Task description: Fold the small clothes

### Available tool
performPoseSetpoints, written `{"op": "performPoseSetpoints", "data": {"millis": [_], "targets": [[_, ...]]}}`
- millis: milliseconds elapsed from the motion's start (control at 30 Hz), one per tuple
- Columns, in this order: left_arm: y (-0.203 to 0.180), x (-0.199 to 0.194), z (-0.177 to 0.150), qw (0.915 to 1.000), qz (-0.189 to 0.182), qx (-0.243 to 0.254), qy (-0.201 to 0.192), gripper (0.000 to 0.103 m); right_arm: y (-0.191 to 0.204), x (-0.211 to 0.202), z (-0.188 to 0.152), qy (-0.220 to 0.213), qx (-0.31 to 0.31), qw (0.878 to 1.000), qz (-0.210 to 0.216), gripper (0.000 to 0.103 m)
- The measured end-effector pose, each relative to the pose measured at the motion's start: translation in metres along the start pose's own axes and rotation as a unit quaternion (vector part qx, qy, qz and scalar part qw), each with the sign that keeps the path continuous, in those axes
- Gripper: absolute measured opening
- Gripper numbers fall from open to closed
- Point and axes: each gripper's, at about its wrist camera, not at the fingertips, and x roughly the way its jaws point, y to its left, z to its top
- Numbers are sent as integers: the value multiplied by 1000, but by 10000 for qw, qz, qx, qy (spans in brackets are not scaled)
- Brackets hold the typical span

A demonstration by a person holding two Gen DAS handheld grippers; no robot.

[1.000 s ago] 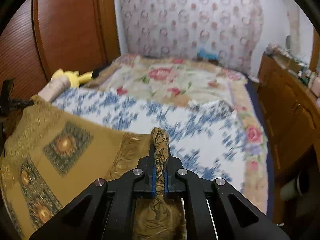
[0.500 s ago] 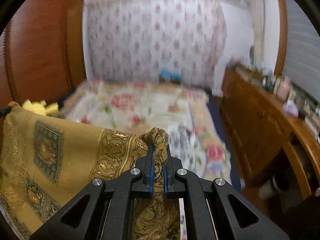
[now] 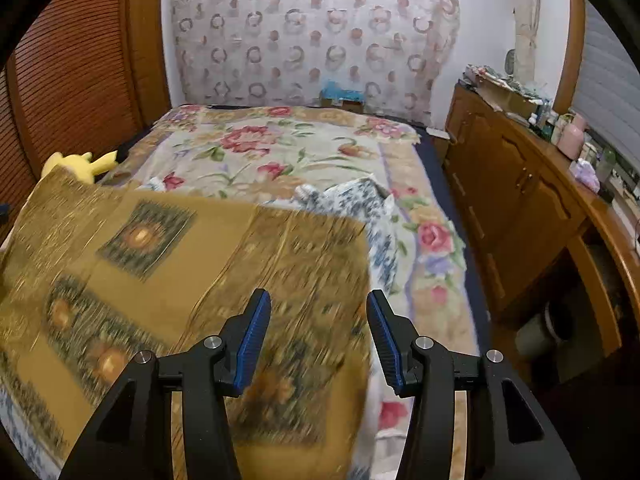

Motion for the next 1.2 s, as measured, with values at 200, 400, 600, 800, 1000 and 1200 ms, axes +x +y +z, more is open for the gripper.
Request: {"op": "performPoseSetpoints", "data": {"millis": [200,400,600,800,1000,1200], "targets": [[-7,-15,-33,9998,23,-170,-36,65,7,-19,-32,91,-142,9998,103,52],[-13,-19,-58,9997,32,-255,31,65,8,-48,-57,139,-82,9998,123,52],[-17,-23,-78,9995,49,-307,67,65,16,-64,-73,138,23,9997,211,52],[-11,-20,-89,9990,246,-317,216,65,27,-63,-90,193,-28,9997,155,52],[-4,-15,-96,9981,344,-403,330,60,32,-61,-97,188,-39,9997,122,52],[-7,-17,-97,9986,293,-338,296,53,29,-58,-95,205,16,9996,186,52]]}}
